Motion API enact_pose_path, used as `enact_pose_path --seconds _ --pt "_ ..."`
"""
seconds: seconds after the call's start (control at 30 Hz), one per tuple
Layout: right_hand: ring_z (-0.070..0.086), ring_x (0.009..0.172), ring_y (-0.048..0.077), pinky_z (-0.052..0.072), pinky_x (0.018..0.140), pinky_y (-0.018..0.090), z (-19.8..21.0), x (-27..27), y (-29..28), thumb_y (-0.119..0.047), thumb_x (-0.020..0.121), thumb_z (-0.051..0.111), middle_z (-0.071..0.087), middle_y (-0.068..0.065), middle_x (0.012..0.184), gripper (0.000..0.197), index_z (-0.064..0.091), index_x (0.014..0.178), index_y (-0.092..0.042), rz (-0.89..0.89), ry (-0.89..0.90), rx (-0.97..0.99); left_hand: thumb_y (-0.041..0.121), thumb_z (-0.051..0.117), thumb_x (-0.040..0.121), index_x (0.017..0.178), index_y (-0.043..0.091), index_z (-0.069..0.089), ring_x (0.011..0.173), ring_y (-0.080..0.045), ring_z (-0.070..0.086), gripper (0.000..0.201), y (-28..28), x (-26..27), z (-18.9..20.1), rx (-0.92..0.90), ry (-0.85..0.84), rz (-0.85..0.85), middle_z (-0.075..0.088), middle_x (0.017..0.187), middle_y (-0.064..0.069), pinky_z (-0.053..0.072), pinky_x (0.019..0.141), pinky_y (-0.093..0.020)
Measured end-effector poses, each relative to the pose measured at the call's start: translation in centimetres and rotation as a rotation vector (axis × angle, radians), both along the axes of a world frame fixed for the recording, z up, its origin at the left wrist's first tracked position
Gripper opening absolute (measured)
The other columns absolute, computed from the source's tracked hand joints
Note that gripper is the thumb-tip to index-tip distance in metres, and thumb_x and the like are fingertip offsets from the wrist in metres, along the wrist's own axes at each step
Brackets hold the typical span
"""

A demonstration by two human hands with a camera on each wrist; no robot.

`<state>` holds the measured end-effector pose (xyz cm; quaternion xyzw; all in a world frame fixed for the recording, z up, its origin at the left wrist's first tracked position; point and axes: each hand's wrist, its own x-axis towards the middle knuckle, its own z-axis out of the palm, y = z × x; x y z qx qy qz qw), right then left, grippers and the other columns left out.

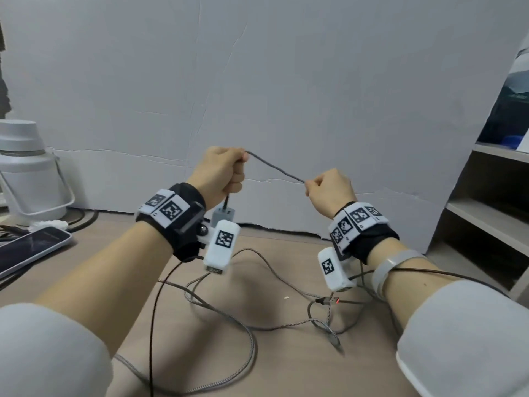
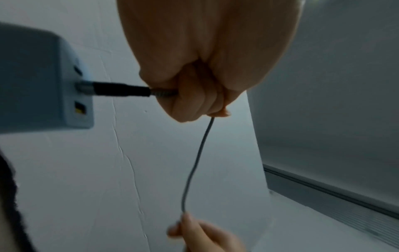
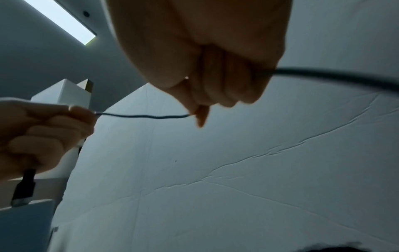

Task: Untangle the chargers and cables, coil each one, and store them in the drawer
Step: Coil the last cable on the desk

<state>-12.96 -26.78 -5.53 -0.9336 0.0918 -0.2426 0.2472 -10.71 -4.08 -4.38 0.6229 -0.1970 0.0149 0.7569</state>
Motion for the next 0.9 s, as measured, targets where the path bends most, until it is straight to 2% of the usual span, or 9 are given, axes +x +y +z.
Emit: enact_pose_path --seconds 0.17,0.27,0.4,0.53,0.63,0.7,0.77,0.83,0.9 --pt "0.061 0.109 0.040 0.049 0.084 0.037 -0.1 -0.7 4.5 -0.018 0.095 0.047 0.063 0.014 0.113 0.022 0.060 0.111 -0.011 0.016 0.083 -0.218 0.015 0.031 0.110 0.080 0.012 0.047 0.063 -0.020 0.058 0.034 -3.9 -2.9 0.0 0.018 -0.126 -0.255 0.065 0.079 -0.011 0.049 0.053 -0.025" --pt "0.064 0.094 0.034 0.048 0.068 0.033 0.1 -0.6 5.2 -0.011 0.097 0.041 0.066 0.012 0.106 0.027 0.062 0.110 -0.002 0.263 0.195 -0.176 0.016 0.032 0.110 0.081 0.009 0.047 0.095 -0.027 0.067 0.034 -4.2 -2.8 -0.1 0.009 -0.182 -0.254 0.066 0.124 -0.023 0.059 0.079 -0.036" --pt "0.047 0.062 0.018 0.041 0.049 0.027 0.8 -2.3 3.4 0.004 0.097 0.044 0.053 0.008 0.075 0.029 0.063 0.119 0.008 0.511 0.362 0.311 0.025 0.034 0.110 0.085 0.015 0.049 0.131 -0.017 0.054 0.031 -3.6 -2.0 -0.6 0.082 -0.215 -0.135 0.060 0.137 0.004 0.051 0.100 -0.049" --pt "0.056 0.062 0.023 0.054 0.057 0.032 0.7 -2.9 1.5 0.002 0.099 0.050 0.056 0.013 0.075 0.022 0.060 0.114 0.016 0.531 0.375 0.324 0.036 0.038 0.109 0.090 0.020 0.052 0.131 0.000 0.050 0.028 -2.2 -1.0 -0.7 0.183 -0.273 -0.032 0.052 0.143 0.023 0.054 0.088 -0.054" --pt "0.055 0.055 0.022 0.053 0.055 0.033 0.0 -3.1 0.7 -0.010 0.099 0.059 0.054 0.010 0.064 0.023 0.066 0.101 0.011 0.519 0.370 0.272 0.040 0.037 0.108 0.110 0.011 0.060 0.085 -0.001 0.059 0.037 -1.1 -0.3 -0.1 0.322 -0.325 0.063 0.036 0.159 0.007 0.050 0.073 -0.044" --pt "0.049 0.056 0.025 0.044 0.052 0.031 -0.3 -3.2 1.0 -0.013 0.098 0.058 0.050 0.011 0.065 0.021 0.070 0.097 0.003 0.538 0.346 0.227 0.044 0.038 0.107 0.088 0.021 0.061 0.084 -0.012 0.039 0.038 -0.9 -0.4 0.2 0.347 -0.351 0.057 0.042 0.156 0.007 0.046 0.070 -0.041" --pt "0.047 0.060 0.023 0.040 0.054 0.030 -0.2 -3.1 1.7 -0.016 0.098 0.057 0.050 0.010 0.068 0.020 0.073 0.093 -0.005 0.542 0.266 0.174 0.045 0.038 0.107 0.074 0.027 0.051 0.115 -0.026 0.061 0.040 -1.0 -0.7 0.1 0.350 -0.366 -0.008 0.063 0.126 0.016 0.040 0.073 -0.041" --pt "0.050 0.062 0.014 0.040 0.061 0.026 0.2 -3.0 2.7 -0.021 0.099 0.058 0.058 -0.002 0.069 0.022 0.076 0.090 -0.012 0.525 0.145 0.079 0.046 0.038 0.107 0.076 0.028 0.048 0.090 -0.025 0.046 0.037 -1.5 -1.3 -0.1 0.371 -0.366 -0.088 0.054 0.085 0.013 0.034 0.075 -0.042" --pt "0.057 0.070 0.011 0.044 0.068 0.028 0.7 -2.9 3.3 -0.024 0.099 0.060 0.067 -0.004 0.076 0.023 0.076 0.084 -0.017 0.517 0.044 0.011 0.048 0.039 0.104 0.082 0.029 0.051 0.089 -0.026 0.043 0.032 -2.2 -2.1 -0.5 0.388 -0.334 -0.165 0.047 0.093 0.000 0.040 0.072 -0.045"
